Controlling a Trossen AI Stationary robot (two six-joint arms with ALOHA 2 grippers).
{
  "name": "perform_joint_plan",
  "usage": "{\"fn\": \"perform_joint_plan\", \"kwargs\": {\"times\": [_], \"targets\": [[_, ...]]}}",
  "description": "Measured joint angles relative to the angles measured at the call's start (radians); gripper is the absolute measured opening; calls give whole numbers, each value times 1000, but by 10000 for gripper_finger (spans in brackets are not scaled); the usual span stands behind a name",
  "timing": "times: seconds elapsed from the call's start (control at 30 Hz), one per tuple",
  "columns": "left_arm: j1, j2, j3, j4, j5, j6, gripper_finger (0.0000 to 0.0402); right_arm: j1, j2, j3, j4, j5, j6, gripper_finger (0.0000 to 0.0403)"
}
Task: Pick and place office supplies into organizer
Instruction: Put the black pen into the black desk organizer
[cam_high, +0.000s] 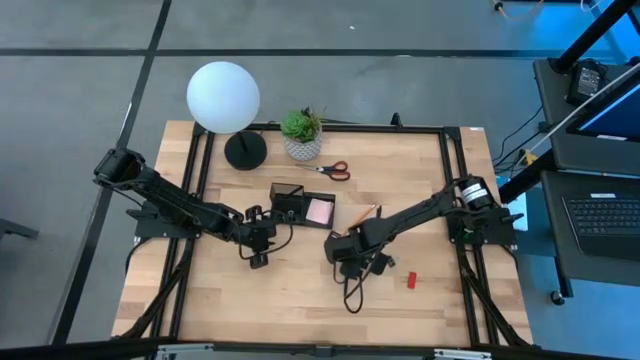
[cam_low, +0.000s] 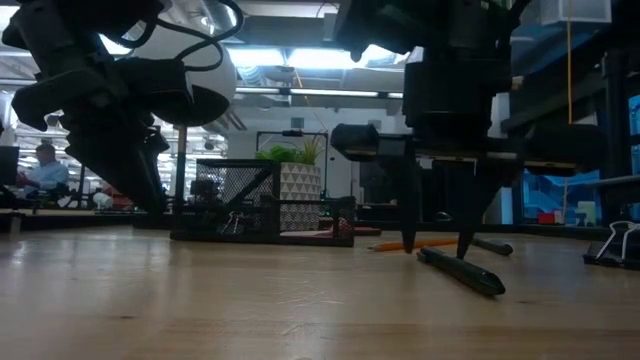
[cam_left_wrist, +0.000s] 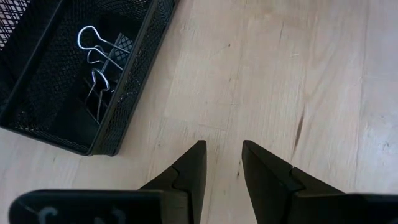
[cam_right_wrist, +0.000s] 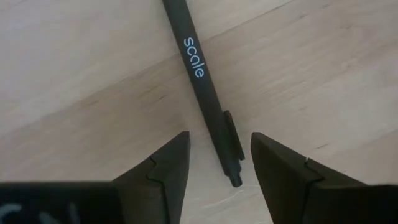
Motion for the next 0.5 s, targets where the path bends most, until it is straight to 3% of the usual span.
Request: {"fn": "perform_joint_plan", "kwargs": {"times": [0.2, 0.5], "targets": [[0, 0, 0, 0, 0, 0, 97, -2, 6, 2, -5, -2, 7, 165], [0, 0, 0, 0, 0, 0, 97, -1, 8, -1, -7, -5, 25, 101]]}}
